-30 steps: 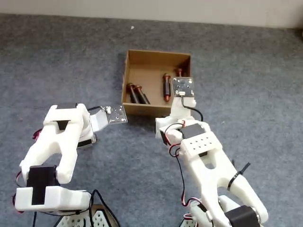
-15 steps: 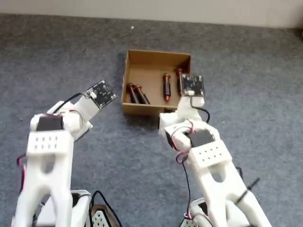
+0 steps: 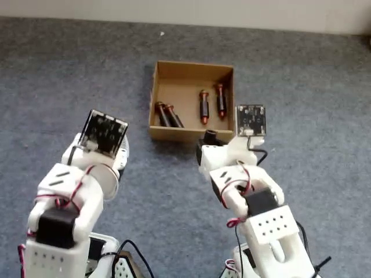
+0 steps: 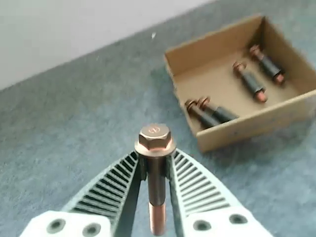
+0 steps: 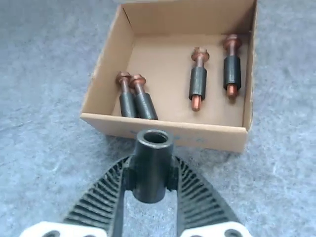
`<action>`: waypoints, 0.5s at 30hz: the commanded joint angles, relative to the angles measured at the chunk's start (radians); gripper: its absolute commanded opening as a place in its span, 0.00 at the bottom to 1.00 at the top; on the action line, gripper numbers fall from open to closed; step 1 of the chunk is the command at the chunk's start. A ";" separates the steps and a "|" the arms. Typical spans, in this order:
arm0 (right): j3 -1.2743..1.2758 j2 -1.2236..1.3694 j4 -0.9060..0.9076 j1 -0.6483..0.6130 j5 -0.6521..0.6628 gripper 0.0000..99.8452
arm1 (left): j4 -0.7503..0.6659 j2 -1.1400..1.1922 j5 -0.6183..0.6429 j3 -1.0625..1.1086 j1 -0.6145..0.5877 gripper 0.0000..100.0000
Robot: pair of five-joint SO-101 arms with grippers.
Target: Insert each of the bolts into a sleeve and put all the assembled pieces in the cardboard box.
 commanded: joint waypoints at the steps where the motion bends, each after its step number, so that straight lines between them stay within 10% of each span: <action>1: 0.031 -0.133 -0.030 -0.061 0.000 0.01 | -0.057 -0.084 0.114 -0.007 0.087 0.01; 15: 0.384 -0.495 -0.317 -0.213 0.172 0.01 | -0.195 -0.193 0.298 -0.007 0.237 0.01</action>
